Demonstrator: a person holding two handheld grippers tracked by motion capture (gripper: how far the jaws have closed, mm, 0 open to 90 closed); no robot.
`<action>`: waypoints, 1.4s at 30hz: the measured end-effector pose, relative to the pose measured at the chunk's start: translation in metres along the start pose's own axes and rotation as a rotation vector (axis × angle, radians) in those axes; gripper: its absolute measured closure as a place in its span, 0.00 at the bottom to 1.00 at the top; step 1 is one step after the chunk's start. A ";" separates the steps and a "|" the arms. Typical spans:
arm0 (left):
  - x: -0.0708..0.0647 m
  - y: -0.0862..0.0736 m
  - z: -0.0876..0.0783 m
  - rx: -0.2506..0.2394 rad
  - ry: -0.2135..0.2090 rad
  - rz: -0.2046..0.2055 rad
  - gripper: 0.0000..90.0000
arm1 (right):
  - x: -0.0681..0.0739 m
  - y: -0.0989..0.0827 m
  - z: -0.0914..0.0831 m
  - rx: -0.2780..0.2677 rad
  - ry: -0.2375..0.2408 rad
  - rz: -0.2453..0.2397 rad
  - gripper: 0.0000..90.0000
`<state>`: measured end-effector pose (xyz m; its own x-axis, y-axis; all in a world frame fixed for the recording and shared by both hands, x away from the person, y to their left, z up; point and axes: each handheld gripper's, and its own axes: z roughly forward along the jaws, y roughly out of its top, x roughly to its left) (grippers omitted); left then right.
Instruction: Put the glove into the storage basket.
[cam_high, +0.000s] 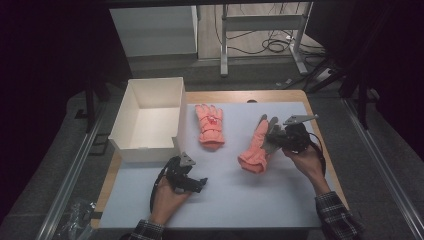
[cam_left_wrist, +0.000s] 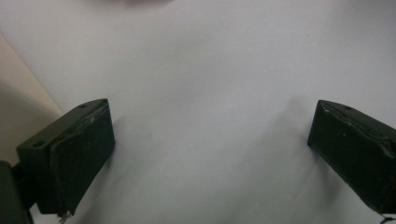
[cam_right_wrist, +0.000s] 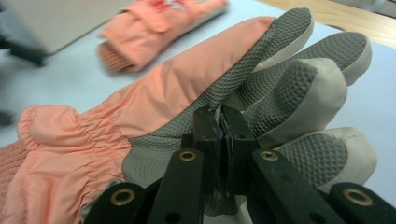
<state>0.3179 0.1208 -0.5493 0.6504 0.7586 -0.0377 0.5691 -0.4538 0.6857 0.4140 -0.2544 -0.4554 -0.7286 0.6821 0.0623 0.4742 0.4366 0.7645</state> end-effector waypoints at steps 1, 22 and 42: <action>0.000 0.000 0.000 0.000 0.000 0.000 0.01 | 0.000 0.000 0.000 0.000 0.000 0.000 0.95; 0.000 0.000 0.000 0.003 0.000 0.005 0.01 | 0.030 -0.001 0.043 0.120 0.310 -0.259 0.95; 0.000 0.000 0.000 0.003 0.000 0.006 0.01 | 0.026 0.014 0.045 0.057 0.211 -0.246 0.71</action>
<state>0.3181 0.1213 -0.5491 0.6543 0.7555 -0.0337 0.5664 -0.4601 0.6838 0.4242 -0.2045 -0.4717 -0.9080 0.4187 0.0164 0.2943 0.6095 0.7361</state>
